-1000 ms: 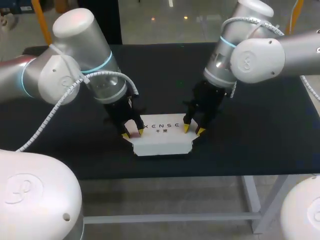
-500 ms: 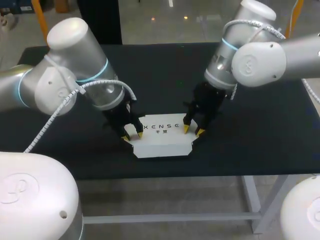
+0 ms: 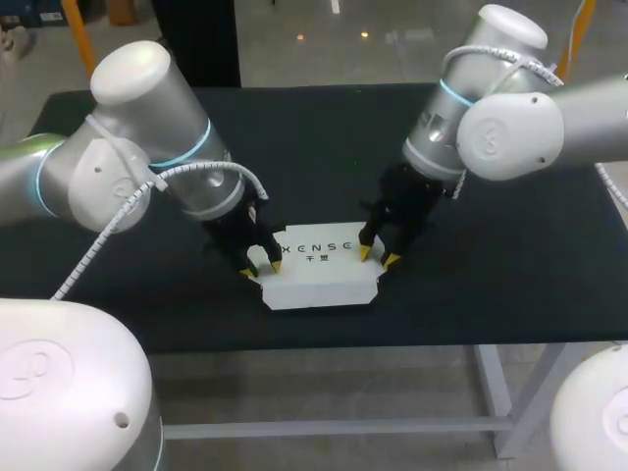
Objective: Assemble the packaging by folding the flat box into shape, placing the metal phone stand inside, and closing the box properly
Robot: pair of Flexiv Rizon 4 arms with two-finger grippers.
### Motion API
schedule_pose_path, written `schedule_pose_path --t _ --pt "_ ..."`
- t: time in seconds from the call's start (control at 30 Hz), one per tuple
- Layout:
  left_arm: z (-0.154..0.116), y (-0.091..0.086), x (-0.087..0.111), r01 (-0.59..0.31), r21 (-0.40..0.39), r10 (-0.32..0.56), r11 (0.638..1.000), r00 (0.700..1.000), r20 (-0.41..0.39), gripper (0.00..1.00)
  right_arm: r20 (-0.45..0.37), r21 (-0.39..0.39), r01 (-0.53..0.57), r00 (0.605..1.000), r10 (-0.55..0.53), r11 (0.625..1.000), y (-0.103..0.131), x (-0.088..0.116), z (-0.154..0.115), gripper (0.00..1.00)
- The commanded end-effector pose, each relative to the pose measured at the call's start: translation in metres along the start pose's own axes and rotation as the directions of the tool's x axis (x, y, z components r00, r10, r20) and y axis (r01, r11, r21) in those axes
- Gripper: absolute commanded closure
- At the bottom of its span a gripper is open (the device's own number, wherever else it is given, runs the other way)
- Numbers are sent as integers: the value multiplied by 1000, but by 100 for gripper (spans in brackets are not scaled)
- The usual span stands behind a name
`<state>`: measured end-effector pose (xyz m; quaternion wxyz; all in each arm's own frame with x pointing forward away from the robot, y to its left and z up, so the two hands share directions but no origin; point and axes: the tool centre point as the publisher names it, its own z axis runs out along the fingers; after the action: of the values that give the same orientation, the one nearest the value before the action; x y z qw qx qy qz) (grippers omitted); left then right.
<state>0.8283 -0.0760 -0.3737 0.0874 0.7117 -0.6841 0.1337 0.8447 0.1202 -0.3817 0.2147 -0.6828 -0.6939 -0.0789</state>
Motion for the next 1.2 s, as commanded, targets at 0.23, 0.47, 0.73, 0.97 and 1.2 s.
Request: schedule_pose_path --t 0.23,0.47,0.73,0.97,1.2 --pt "10 0 -1 -4 -9 4 1000 1000 -7 55 -25 -75 -3 1000 1 997 -1 -4 6 53" --pt "11 -1 0 -9 -14 9 1000 1000 -8 56 -24 -103 7 1000 -10 995 2 -3 10 53" --pt "13 -3 1 -16 -13 15 1000 1000 -18 56 -33 -155 10 999 -16 988 5 -2 9 53" --pt "14 -5 2 -22 -15 22 1000 999 -23 57 -61 -185 9 998 -20 983 6 -3 10 53" --pt "14 -5 2 -22 -12 22 1000 999 -29 58 -81 -202 11 996 -28 979 7 -4 11 53"
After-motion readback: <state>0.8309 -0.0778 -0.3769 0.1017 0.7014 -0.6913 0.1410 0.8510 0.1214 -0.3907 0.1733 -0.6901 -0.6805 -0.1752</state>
